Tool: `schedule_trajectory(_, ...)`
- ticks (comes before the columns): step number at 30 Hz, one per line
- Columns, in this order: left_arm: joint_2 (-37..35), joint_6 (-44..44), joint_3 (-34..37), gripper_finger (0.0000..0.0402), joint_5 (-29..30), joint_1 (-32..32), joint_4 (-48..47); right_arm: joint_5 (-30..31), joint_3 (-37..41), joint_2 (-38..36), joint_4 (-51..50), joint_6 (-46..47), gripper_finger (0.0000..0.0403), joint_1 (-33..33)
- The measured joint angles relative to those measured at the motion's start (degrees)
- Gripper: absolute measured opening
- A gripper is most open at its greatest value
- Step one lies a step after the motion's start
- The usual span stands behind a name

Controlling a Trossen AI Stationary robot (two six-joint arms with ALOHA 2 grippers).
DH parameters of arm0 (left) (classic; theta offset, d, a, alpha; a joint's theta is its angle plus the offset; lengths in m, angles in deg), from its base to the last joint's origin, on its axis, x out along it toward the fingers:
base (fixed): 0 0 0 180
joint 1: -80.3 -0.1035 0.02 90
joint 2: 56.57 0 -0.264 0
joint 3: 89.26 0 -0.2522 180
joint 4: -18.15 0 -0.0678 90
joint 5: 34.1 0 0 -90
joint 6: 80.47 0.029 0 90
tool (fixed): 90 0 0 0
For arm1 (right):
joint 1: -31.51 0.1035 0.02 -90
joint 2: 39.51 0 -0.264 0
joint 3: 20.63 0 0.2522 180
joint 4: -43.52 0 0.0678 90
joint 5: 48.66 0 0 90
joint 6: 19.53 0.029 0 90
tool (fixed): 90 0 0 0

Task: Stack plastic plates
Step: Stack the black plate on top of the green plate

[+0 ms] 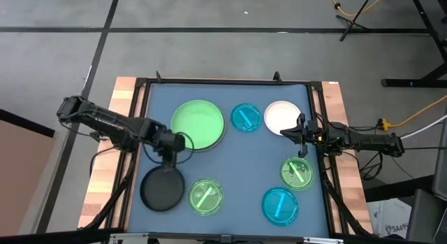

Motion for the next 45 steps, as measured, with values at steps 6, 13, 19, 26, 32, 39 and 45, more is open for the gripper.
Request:
schedule_trajectory(6, 0.0, -4.2, 0.2, 0.0073, 1.2, 4.6, -3.9, 0.0, 0.0, 0.0, 0.0, 0.0, 0.0000, 0.0)
schedule_trajectory(13, 0.0, -6.3, 4.3, 0.0073, 1.5, 7.2, -3.8, 0.0, 0.0, 0.0, 0.0, 0.0, 0.0000, 0.0)
schedule_trajectory(19, 0.0, -7.3, 7.0, 0.0073, 0.6, 7.7, -3.2, 0.0, 0.0, 0.0, 0.0, 0.0, 0.0000, 0.0)
schedule_trajectory(26, 0.0, -7.3, 8.7, 0.0073, 0.6, 7.7, -1.9, 0.0, 0.0, 0.0, 0.0, 0.0, 0.0000, 0.0)
schedule_trajectory(32, 0.0, -7.3, 11.1, 0.0073, 0.1, 7.7, 3.4, 0.0, 0.0, 0.0, 0.0, 0.0, 0.0000, 0.0)
schedule_trajectory(39, 0.0, -7.3, 12.7, 0.0073, 0.1, 7.7, 4.6, 0.0, 0.0, 0.0, 0.0, 0.0, 0.0000, 0.0)
schedule_trajectory(45, 0.0, -7.3, 14.8, 0.0073, -0.4, 7.7, 8.0, 0.0, 0.0, 0.0, 0.0, 0.0, 0.0000, 0.0)
